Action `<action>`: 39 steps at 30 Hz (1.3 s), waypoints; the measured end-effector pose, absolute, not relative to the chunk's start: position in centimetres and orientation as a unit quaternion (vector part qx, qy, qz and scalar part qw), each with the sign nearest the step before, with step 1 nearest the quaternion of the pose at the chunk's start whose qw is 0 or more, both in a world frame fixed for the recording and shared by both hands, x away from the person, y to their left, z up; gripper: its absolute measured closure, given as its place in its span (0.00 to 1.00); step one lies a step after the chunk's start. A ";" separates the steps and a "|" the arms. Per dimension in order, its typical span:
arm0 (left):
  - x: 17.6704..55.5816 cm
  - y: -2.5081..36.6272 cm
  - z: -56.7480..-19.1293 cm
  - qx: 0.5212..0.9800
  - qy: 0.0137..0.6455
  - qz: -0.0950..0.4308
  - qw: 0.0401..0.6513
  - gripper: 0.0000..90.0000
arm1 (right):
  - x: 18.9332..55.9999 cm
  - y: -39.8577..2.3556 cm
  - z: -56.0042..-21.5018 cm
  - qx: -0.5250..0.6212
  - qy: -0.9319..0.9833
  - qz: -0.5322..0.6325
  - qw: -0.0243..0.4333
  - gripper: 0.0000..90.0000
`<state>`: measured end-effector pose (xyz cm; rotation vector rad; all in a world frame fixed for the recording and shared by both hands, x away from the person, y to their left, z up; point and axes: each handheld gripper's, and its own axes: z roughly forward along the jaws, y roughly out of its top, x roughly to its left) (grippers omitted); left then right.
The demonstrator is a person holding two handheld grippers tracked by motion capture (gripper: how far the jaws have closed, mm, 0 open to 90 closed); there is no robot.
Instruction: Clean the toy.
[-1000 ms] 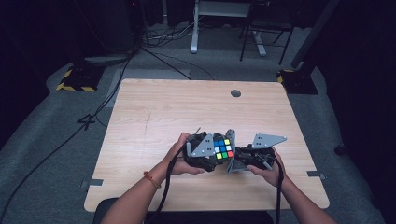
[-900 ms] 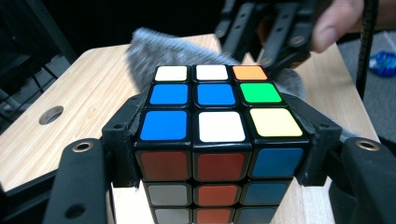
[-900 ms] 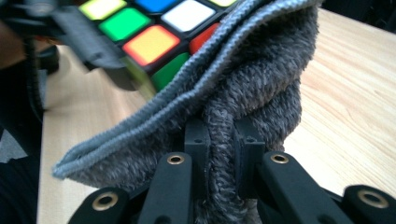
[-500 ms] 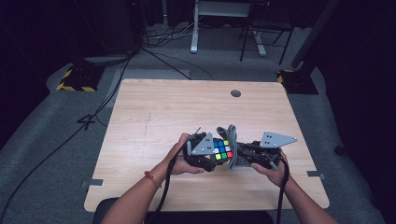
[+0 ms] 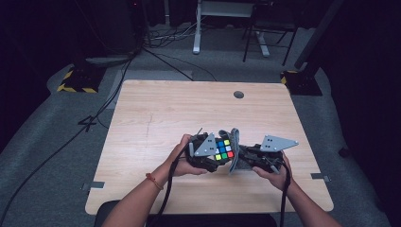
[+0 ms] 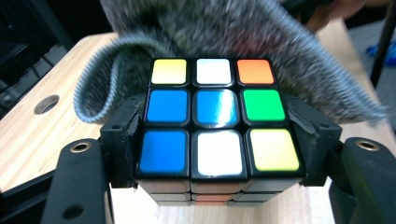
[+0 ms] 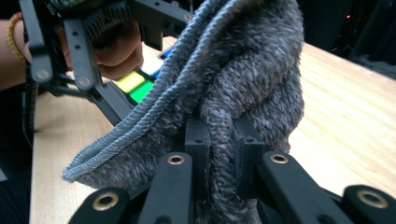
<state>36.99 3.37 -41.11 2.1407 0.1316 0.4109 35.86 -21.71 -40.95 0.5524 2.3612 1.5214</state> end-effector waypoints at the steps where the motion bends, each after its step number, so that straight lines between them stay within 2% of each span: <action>1: 37.0 3.2 -41.2 0.872 0.054 0.170 0.456 0.36 | 35.7 -21.7 -40.9 0.191 0.815 0.529 0.143 0.89; 13: 37.4 1.2 -42.6 0.904 0.064 0.170 0.386 0.37 | 35.4 -20.9 -41.1 0.174 0.817 0.531 0.142 0.88; 18: 37.6 1.7 -42.3 0.896 0.073 0.171 0.404 0.37 | 35.8 -21.3 -41.2 0.185 0.820 0.522 0.147 0.88; 22: 37.3 2.7 -41.3 0.880 0.066 0.162 0.441 0.37 | 36.9 -22.0 -42.2 0.208 0.828 0.500 0.143 0.88; 26: 37.1 3.4 -41.0 0.871 0.058 0.164 0.459 0.37 | 37.8 -22.2 -43.0 0.219 0.830 0.501 0.108 0.88; 39: 37.0 3.8 -41.1 0.852 0.059 0.154 0.496 0.37 | 38.6 -22.0 -44.4 0.230 0.836 0.496 0.057 0.88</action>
